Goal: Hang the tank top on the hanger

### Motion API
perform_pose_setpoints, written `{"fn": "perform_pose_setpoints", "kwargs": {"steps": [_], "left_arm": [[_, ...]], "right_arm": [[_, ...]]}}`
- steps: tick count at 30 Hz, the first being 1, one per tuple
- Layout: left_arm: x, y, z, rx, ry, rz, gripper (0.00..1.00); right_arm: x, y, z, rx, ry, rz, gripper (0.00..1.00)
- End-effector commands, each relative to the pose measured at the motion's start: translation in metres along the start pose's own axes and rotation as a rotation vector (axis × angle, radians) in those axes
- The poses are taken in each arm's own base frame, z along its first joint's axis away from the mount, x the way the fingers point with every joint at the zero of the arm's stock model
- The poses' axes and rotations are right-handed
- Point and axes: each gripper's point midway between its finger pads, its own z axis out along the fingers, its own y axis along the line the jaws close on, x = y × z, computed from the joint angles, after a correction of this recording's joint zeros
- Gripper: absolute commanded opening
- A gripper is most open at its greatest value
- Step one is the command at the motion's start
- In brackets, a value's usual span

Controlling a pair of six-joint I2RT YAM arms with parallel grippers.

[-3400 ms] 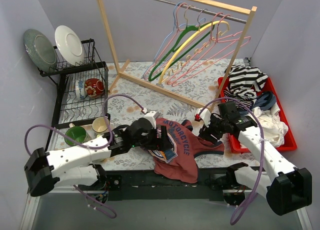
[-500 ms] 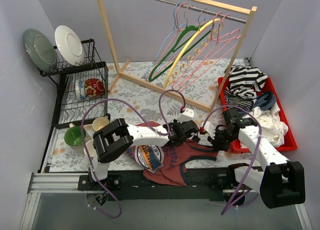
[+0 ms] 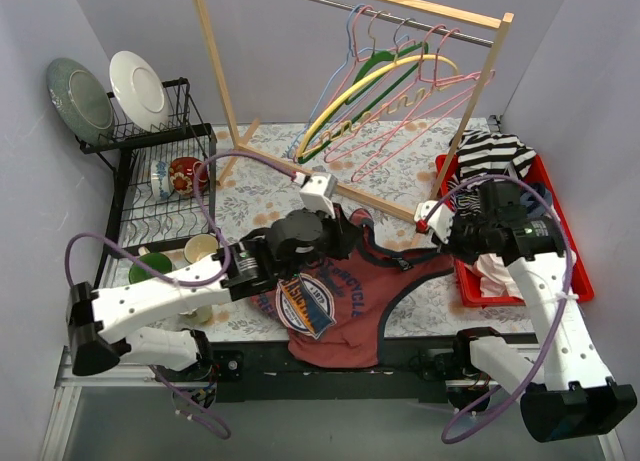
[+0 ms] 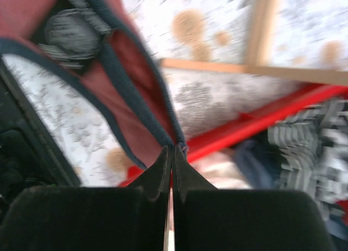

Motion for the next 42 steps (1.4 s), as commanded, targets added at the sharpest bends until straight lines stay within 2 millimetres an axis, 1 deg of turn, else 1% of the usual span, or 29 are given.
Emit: {"fn": "perform_pose_setpoints", "kwargs": {"steps": [1, 4, 5, 6, 7, 8, 9, 10, 12, 13, 14, 15, 16, 18, 22, 23, 25, 26, 27, 28, 29, 30, 31, 33, 34, 36, 37, 38, 42], "left_arm": [[-0.038, -0.034, -0.042, 0.185, -0.048, -0.062, 0.0], [-0.072, -0.046, -0.064, 0.225, -0.114, -0.071, 0.0], [-0.083, -0.041, -0.07, 0.195, -0.144, -0.067, 0.0], [-0.091, -0.038, -0.074, 0.171, -0.165, -0.062, 0.0], [-0.113, -0.039, -0.084, 0.157, -0.213, -0.048, 0.0], [-0.121, -0.03, -0.09, 0.105, -0.234, -0.033, 0.0], [-0.138, -0.02, -0.096, 0.042, -0.291, -0.034, 0.0], [-0.162, -0.021, -0.11, 0.031, -0.349, -0.019, 0.0], [-0.19, -0.019, -0.13, 0.01, -0.421, -0.015, 0.0], [-0.201, -0.022, -0.138, 0.017, -0.446, -0.011, 0.0], [-0.226, -0.03, -0.157, 0.043, -0.502, -0.012, 0.0], [-0.234, -0.033, -0.163, 0.053, -0.518, -0.008, 0.0], [-0.244, -0.039, -0.172, 0.08, -0.537, -0.009, 0.0], [-0.266, -0.05, -0.193, 0.134, -0.581, -0.013, 0.0], [-0.271, -0.059, -0.207, 0.2, -0.577, -0.025, 0.0], [-0.265, -0.058, -0.205, 0.201, -0.56, -0.028, 0.0], [-0.244, -0.05, -0.197, 0.196, -0.513, -0.049, 0.0], [-0.233, -0.044, -0.193, 0.188, -0.485, -0.057, 0.0], [-0.207, -0.035, -0.174, 0.155, -0.425, -0.047, 0.0], [-0.193, -0.029, -0.169, 0.148, -0.395, -0.093, 0.0], [-0.184, -0.02, -0.176, 0.149, -0.383, -0.119, 0.0], [-0.167, -0.012, -0.169, 0.131, -0.35, -0.134, 0.0], [-0.133, 0.004, -0.152, 0.092, -0.284, -0.182, 0.0], [-0.103, 0.024, -0.154, 0.08, -0.246, -0.256, 0.0], [-0.062, 0.043, -0.137, 0.031, -0.174, -0.3, 0.0], [-0.037, 0.058, -0.138, 0.025, -0.148, -0.379, 0.0], [-0.018, 0.069, -0.132, 0.002, -0.123, -0.394, 0.0], [0.01, 0.084, -0.123, -0.04, -0.085, -0.431, 0.0], [0.055, 0.12, -0.109, -0.147, -0.052, -0.469, 0.0]], "right_arm": [[-0.033, -0.022, -0.053, 0.106, -0.026, -0.088, 0.01], [-0.066, -0.048, -0.098, 0.216, -0.062, -0.138, 0.01], [-0.074, -0.054, -0.109, 0.25, -0.071, -0.139, 0.01], [-0.092, -0.067, -0.132, 0.324, -0.106, -0.165, 0.01], [-0.101, -0.074, -0.144, 0.368, -0.127, -0.174, 0.01], [-0.109, -0.082, -0.156, 0.416, -0.14, -0.176, 0.01], [-0.127, -0.092, -0.18, 0.494, -0.183, -0.187, 0.01], [-0.139, -0.102, -0.196, 0.556, -0.215, -0.196, 0.01], [-0.158, -0.117, -0.22, 0.632, -0.264, -0.182, 0.01], [-0.18, -0.118, -0.258, 0.726, -0.333, -0.218, 0.01], [-0.189, -0.119, -0.272, 0.757, -0.365, -0.224, 0.01], [-0.198, -0.125, -0.28, 0.78, -0.391, -0.223, 0.01], [-0.209, -0.121, -0.304, 0.834, -0.446, -0.234, 0.01], [-0.221, -0.117, -0.322, 0.885, -0.512, -0.257, 0.01], [-0.217, -0.106, -0.29, 0.774, -0.55, -0.223, 0.01], [-0.209, -0.103, -0.257, 0.665, -0.536, -0.187, 0.01], [-0.197, -0.09, -0.227, 0.565, -0.525, -0.158, 0.01], [-0.185, -0.084, -0.193, 0.467, -0.505, -0.126, 0.01], [-0.179, -0.077, -0.186, 0.453, -0.51, -0.127, 0.01], [-0.173, -0.074, -0.175, 0.431, -0.502, -0.118, 0.01], [-0.169, -0.07, -0.165, 0.407, -0.497, -0.134, 0.01], [-0.155, -0.063, -0.144, 0.362, -0.475, -0.118, 0.01], [-0.15, -0.059, -0.135, 0.344, -0.468, -0.125, 0.01], [-0.133, -0.04, -0.099, 0.225, -0.456, -0.133, 0.01], [-0.125, -0.032, -0.084, 0.174, -0.449, -0.117, 0.01], [-0.117, -0.02, -0.061, 0.087, -0.461, -0.092, 0.01], [-0.103, -0.011, -0.038, 0.024, -0.443, -0.055, 0.01], [-0.099, -0.007, -0.028, -0.007, -0.445, -0.04, 0.01], [-0.072, 0.005, 0.017, -0.105, -0.403, 0.039, 0.01]]}}
